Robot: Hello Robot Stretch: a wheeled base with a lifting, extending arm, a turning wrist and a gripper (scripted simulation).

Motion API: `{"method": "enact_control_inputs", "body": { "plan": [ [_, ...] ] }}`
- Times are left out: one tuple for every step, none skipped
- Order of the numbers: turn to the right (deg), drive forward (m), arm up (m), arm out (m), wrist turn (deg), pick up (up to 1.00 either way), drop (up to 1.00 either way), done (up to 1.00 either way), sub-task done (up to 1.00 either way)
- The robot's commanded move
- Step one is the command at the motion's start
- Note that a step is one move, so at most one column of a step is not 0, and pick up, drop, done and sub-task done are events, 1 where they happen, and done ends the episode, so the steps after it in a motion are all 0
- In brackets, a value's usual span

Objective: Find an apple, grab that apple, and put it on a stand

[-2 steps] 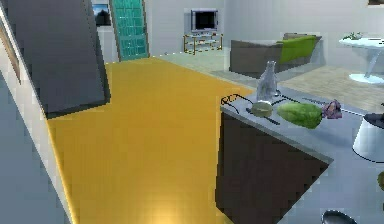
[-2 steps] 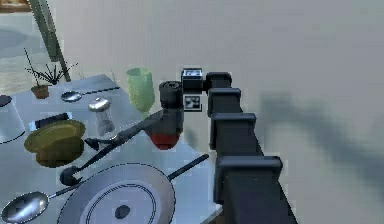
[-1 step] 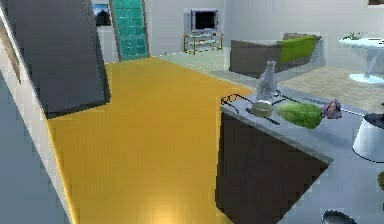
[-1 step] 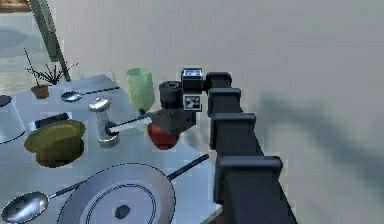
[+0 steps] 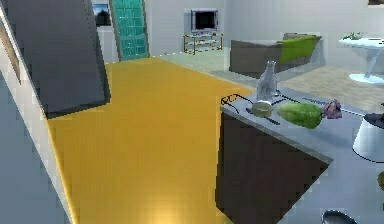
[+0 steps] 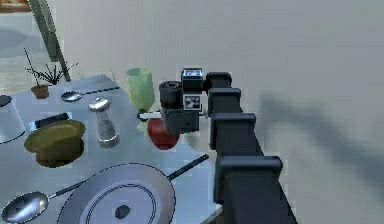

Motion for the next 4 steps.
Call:
{"method": "enact_control_inputs", "body": {
  "plan": [
    [0.0, 0.0, -0.1, 0.0, 0.0, 0.0, 0.0, 0.0, 0.0],
    [0.0, 0.0, 0.0, 0.0, 0.0, 1.0, 0.0, 0.0, 0.0],
    [0.0, 0.0, 0.1, 0.0, 0.0, 0.0, 0.0, 0.0, 0.0],
    [0.0, 0.0, 0.0, 0.0, -45.0, 0.0, 0.0, 0.0, 0.0]
  ]
}}
